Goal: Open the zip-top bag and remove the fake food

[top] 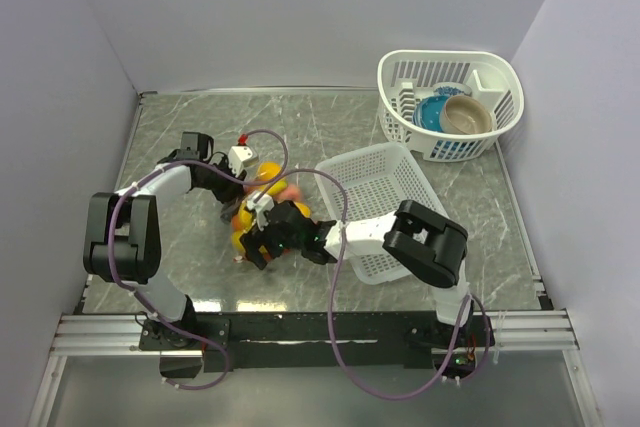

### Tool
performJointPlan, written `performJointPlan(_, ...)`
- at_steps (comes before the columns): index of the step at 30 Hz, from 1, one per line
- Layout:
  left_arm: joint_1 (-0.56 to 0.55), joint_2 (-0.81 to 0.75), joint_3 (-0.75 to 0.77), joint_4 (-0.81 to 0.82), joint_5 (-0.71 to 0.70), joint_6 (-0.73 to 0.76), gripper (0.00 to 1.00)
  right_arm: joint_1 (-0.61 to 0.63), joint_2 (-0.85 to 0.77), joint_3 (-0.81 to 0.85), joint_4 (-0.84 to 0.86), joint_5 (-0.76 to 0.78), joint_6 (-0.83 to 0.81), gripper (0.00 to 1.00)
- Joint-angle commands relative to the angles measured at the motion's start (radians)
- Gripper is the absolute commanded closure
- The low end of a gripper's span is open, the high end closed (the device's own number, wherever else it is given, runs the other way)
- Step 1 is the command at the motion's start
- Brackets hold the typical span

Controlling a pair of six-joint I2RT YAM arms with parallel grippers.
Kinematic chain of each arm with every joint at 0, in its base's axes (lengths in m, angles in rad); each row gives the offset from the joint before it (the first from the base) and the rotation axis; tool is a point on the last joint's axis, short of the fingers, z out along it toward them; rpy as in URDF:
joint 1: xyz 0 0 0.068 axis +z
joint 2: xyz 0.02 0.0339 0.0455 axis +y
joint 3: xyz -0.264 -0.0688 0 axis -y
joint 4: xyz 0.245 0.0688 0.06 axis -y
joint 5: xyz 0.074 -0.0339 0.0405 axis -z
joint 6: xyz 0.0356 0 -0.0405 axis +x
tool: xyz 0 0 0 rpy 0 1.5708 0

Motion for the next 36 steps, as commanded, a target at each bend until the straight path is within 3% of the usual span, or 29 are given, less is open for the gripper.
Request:
performJointPlan(1,-0.024,0.002,-0.019,-0.092,0.013,-0.027,0.80,-0.001,0.006,0.003,0.038,-0.037,0.018,0.20)
performJointPlan(2,-0.024,-0.003,-0.019,-0.088,0.010,-0.029,0.80,0.001,-0.001,-0.003,0.026,-0.035,0.016,0.26)
performJointPlan(3,-0.024,-0.003,-0.019,-0.088,0.008,-0.030,0.83,-0.001,-0.016,-0.013,0.019,-0.024,0.010,0.42)
performJointPlan(6,-0.011,0.007,-0.008,-0.092,0.003,-0.045,0.95,0.002,-0.082,-0.036,-0.026,0.021,0.001,0.62)
performJointPlan(7,0.002,0.013,0.007,-0.095,0.010,-0.053,0.99,0.004,-0.105,-0.048,-0.035,0.037,0.001,0.63)
performJointPlan(13,0.058,0.039,0.035,-0.069,-0.029,-0.078,0.99,0.010,-0.310,-0.120,-0.219,0.123,0.000,0.76)
performJointPlan(19,0.103,0.027,0.035,-0.060,-0.056,-0.078,0.99,0.010,-0.456,-0.106,-0.542,0.227,0.047,0.74)
performJointPlan(22,0.105,0.001,0.017,-0.060,-0.049,-0.079,0.99,0.007,-0.522,-0.100,-0.642,0.328,0.059,0.82)
performJointPlan(25,0.105,-0.027,0.000,-0.060,-0.044,-0.081,0.99,-0.036,-0.646,-0.157,-0.638,0.503,0.090,0.90)
performJointPlan(26,0.105,-0.039,-0.005,-0.065,-0.044,-0.082,0.99,-0.057,-0.715,-0.186,-0.629,0.570,0.123,1.00)
performJointPlan(29,0.105,-0.064,-0.017,-0.068,-0.041,-0.084,0.99,-0.191,-0.839,-0.238,-0.591,0.646,0.223,1.00)
performJointPlan(34,0.105,-0.093,-0.034,-0.069,-0.039,-0.088,0.99,-0.318,-0.900,-0.249,-0.563,0.717,0.207,1.00)
performJointPlan(35,0.107,-0.095,-0.033,-0.069,-0.035,-0.091,0.99,-0.329,-0.866,-0.238,-0.575,0.708,0.195,0.91)
performJointPlan(36,0.107,-0.098,-0.039,-0.065,-0.033,-0.095,0.99,-0.338,-0.842,-0.224,-0.593,0.700,0.194,0.65)
